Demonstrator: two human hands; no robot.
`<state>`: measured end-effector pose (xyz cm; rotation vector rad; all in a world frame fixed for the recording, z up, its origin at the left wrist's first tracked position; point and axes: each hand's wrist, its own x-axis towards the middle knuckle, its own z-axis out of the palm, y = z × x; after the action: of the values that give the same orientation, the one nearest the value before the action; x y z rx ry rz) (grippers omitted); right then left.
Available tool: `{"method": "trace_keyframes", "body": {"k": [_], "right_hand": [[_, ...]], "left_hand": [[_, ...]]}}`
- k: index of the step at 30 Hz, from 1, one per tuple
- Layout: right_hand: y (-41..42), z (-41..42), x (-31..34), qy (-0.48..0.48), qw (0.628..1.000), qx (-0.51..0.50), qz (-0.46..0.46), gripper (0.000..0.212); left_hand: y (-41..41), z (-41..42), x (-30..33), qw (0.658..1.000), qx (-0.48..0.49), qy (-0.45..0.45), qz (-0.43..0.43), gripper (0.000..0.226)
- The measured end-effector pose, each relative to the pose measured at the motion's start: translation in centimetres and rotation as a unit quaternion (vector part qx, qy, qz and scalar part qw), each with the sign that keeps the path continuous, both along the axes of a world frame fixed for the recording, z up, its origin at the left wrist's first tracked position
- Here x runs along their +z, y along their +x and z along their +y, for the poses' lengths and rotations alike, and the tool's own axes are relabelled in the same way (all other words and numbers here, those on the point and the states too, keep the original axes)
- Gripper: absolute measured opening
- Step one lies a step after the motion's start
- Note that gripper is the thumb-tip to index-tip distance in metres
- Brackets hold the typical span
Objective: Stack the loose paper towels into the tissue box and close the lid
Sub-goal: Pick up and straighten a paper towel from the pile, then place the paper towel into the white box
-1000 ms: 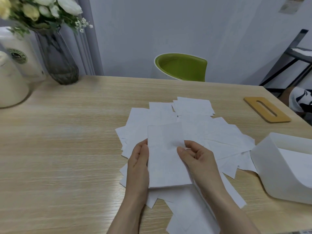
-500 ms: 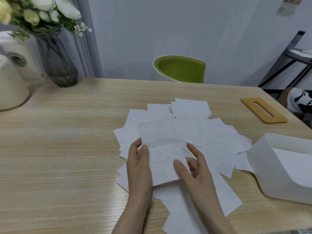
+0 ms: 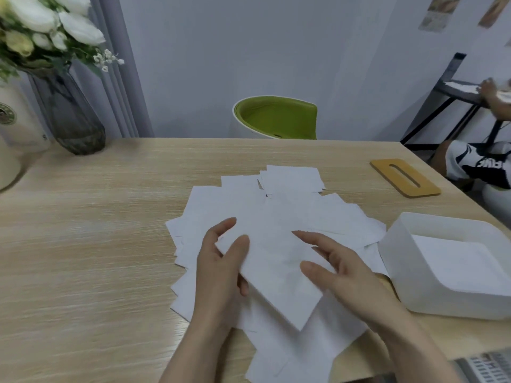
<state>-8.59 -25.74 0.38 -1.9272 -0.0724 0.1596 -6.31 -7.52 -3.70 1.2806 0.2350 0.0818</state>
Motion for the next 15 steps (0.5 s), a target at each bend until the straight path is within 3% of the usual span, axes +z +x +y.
{"method": "trace_keyframes", "body": {"k": [3,8,15], "right_hand": [[0.2,-1.6,1.4,0.03,0.999,-0.026,-0.013,0.041],[-1.3,-2.3,1.5,0.129,0.984,-0.116,-0.051,0.036],[-3.5,-4.6,1.7,0.062,0.97,-0.205,-0.117,0.023]], "left_hand": [[0.3,0.5,0.6,0.999,-0.027,0.022,-0.021,0.038],[-0.1,-1.6,2.0,0.999,0.026,-0.004,-0.045,0.038],[-1.7,-6.5,3.3,0.997,0.0,-0.019,-0.074,0.036]]}}
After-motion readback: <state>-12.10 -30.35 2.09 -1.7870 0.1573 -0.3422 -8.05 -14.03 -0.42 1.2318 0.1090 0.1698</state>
